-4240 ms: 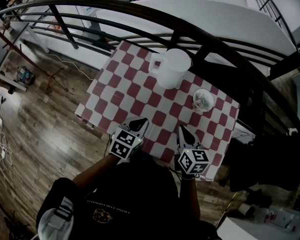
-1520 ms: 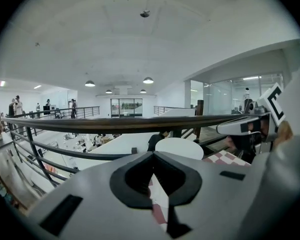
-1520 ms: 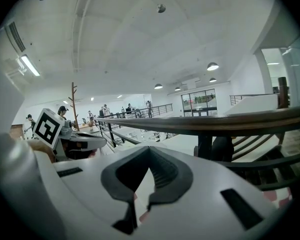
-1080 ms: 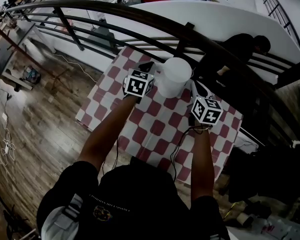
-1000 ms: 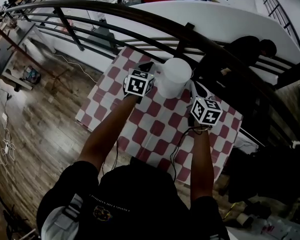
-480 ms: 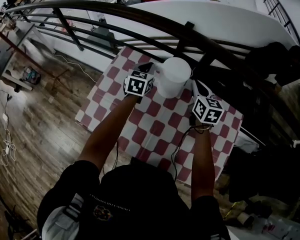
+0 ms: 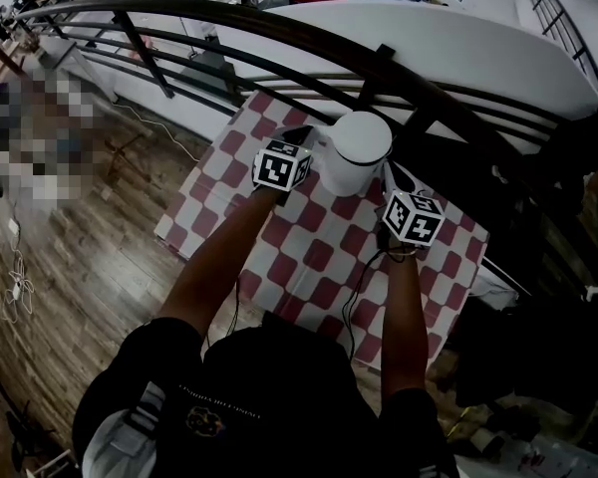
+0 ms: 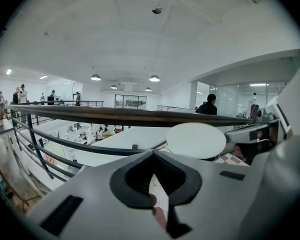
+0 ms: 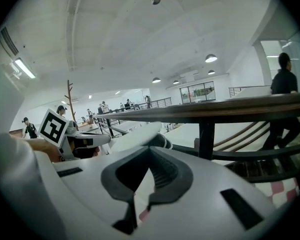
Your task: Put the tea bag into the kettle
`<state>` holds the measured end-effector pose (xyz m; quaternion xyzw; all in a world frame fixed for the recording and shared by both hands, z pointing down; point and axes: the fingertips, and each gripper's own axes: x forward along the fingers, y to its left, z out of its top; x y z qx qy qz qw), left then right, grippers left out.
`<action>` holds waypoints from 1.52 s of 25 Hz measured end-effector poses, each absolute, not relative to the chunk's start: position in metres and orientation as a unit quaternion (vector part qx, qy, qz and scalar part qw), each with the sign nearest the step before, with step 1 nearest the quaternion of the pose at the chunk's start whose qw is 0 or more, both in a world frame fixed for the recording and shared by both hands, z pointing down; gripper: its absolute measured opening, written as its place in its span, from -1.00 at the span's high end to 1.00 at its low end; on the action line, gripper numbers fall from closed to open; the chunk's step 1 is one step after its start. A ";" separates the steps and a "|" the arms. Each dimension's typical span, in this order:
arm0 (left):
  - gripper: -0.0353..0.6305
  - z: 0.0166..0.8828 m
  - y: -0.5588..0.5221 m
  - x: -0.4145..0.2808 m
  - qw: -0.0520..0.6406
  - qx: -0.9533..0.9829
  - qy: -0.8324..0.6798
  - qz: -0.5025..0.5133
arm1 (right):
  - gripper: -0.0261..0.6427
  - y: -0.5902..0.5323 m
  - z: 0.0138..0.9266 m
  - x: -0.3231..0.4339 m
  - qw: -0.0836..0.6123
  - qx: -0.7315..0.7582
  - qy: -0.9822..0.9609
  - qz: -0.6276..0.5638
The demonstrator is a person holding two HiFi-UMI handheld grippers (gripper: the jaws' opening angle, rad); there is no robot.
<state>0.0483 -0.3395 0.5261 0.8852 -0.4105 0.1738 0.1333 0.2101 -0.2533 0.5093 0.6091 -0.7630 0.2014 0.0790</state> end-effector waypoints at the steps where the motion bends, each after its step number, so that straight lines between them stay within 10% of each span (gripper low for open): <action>1: 0.90 0.526 -0.339 0.049 0.132 0.886 -0.410 0.174 | 0.89 -0.254 0.513 0.209 0.081 0.608 -0.762 0.205; 38: 0.90 0.523 -0.338 0.047 0.134 0.889 -0.403 0.168 | 0.89 -0.259 0.489 0.140 0.043 0.553 -0.816 0.163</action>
